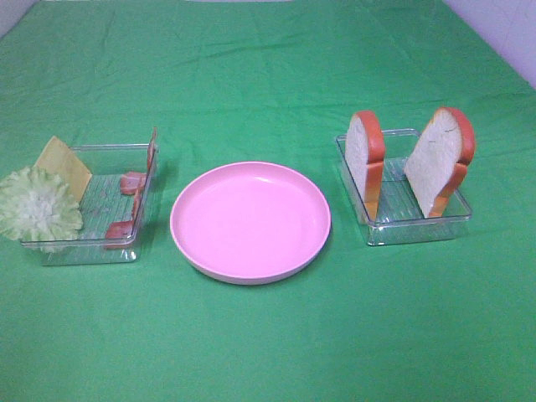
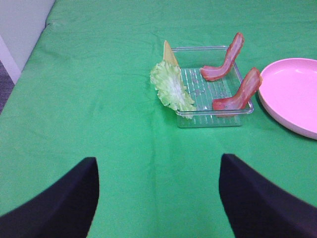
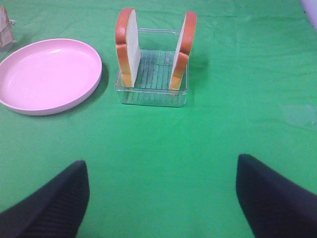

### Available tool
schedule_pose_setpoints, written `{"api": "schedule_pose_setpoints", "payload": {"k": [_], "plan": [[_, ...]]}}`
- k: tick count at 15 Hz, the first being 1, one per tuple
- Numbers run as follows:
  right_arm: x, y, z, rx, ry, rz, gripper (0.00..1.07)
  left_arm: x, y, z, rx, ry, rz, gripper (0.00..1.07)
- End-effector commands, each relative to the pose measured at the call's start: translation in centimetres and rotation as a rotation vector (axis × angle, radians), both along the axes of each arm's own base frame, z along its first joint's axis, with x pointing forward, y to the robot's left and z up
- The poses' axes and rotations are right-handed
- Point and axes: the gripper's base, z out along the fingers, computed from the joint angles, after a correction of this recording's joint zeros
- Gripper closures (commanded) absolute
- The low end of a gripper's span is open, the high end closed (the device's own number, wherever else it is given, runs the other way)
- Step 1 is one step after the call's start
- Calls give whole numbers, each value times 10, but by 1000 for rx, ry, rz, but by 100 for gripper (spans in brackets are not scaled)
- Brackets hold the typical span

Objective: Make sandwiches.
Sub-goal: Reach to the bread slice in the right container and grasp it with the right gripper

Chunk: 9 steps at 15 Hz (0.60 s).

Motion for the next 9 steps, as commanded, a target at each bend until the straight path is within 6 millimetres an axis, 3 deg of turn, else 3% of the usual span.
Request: {"api": "schedule_pose_setpoints", "payload": {"k": [1, 9], "plan": [[-3, 0, -1, 2, -23, -8, 32, -2, 0, -1, -7, -13, 3, 40], [-3, 0, -1, 0, -23, -10, 32, -2, 0, -1, -7, -13, 3, 40]]}}
